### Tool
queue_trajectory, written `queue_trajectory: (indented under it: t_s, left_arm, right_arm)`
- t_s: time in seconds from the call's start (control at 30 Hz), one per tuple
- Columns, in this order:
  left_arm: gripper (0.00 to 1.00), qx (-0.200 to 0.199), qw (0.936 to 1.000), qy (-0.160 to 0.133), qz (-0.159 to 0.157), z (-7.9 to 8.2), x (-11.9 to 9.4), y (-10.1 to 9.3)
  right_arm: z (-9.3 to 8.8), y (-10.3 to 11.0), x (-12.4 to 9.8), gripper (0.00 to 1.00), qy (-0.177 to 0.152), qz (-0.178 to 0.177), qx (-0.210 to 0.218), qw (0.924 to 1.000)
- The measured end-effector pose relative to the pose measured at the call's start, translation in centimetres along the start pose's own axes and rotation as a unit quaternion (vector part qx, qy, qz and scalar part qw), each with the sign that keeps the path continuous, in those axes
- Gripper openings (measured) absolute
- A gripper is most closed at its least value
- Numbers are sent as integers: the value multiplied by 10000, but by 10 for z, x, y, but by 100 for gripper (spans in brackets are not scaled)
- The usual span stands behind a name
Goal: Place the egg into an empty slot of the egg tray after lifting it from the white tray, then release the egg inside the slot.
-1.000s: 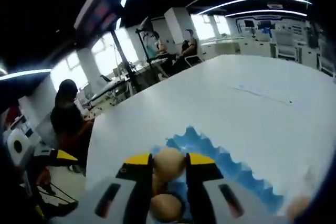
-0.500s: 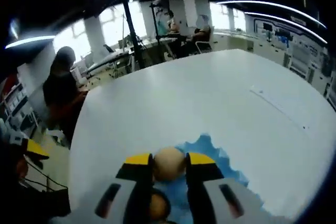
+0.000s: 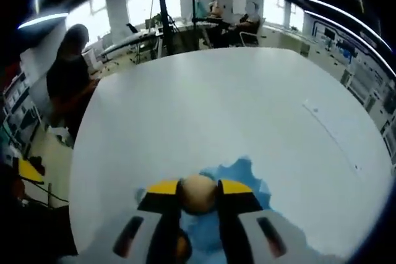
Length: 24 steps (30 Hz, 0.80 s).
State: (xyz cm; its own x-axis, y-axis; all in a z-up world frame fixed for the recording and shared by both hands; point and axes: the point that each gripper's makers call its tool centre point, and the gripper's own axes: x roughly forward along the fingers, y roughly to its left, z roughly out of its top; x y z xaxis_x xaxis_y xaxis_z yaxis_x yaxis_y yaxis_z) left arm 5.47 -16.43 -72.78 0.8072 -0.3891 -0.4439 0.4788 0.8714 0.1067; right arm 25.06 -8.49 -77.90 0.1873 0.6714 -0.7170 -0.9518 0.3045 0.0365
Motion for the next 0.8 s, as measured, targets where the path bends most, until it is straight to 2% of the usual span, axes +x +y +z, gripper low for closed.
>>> queue_trajectory:
  t_s: [0.03,0.1,0.2,0.4,0.43,0.57,0.67,0.7,0.8]
  left_arm:
    - [100,5,10000,-11,-1,1,0,0]
    - [100,-8,10000,-31,-1,2,0,0]
    - [100,-13,10000,-26,-21,1,1,-1]
    - [100,47,9999,-36,-86,5,6,-4]
    - [100,47,9999,-31,-90,5,7,-4]
    - [100,61,9999,-7,-107,7,12,-6]
    - [100,26,9998,-59,-187,11,16,-8]
    - [100,24,9997,-72,-222,13,18,-10]
    - [100,89,9995,-113,-275,16,20,-14]
  right_arm:
    - [3,0,-3,22,-114,6,-11,9999]
    - [18,-3,-12,22,-576,-5,71,9983]
    - [26,-8,-23,22,-911,-26,181,9957]
    - [14,-12,-32,22,-988,39,281,9947]
    - [15,-11,-36,22,-1178,89,485,9918]
    - [15,-15,-60,22,-1812,216,565,9816]
    - [8,-20,-76,22,-1999,322,686,9769]
    - [6,-24,-87,22,-2150,328,672,9737]
    - [-6,-33,-110,22,-2320,236,501,9711]
